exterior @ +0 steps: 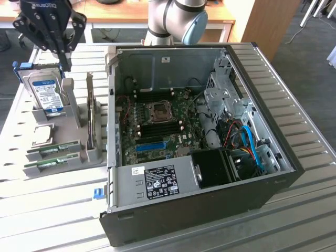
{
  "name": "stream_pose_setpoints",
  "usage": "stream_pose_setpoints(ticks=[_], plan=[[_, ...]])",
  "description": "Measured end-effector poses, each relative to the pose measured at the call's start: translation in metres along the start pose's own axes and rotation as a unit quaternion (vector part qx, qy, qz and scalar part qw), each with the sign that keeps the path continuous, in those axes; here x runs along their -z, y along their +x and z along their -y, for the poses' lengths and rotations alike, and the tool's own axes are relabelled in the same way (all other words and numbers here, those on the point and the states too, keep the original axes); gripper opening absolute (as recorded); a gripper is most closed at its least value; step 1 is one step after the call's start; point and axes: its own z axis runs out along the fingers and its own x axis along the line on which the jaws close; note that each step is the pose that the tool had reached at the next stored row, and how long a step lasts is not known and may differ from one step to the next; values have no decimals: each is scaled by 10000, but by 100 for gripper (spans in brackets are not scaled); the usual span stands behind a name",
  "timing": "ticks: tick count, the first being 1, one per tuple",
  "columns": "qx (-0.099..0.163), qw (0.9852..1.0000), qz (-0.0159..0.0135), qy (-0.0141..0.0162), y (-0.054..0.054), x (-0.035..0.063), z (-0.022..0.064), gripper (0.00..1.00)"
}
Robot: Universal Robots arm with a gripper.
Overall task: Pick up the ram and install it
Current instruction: 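Reach for the ram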
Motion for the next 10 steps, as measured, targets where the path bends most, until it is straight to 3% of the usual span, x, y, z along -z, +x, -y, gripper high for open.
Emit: stream_pose_setpoints(ticks=[10], plan=[[0, 10000, -1, 0, 235, 2, 18, 11]])
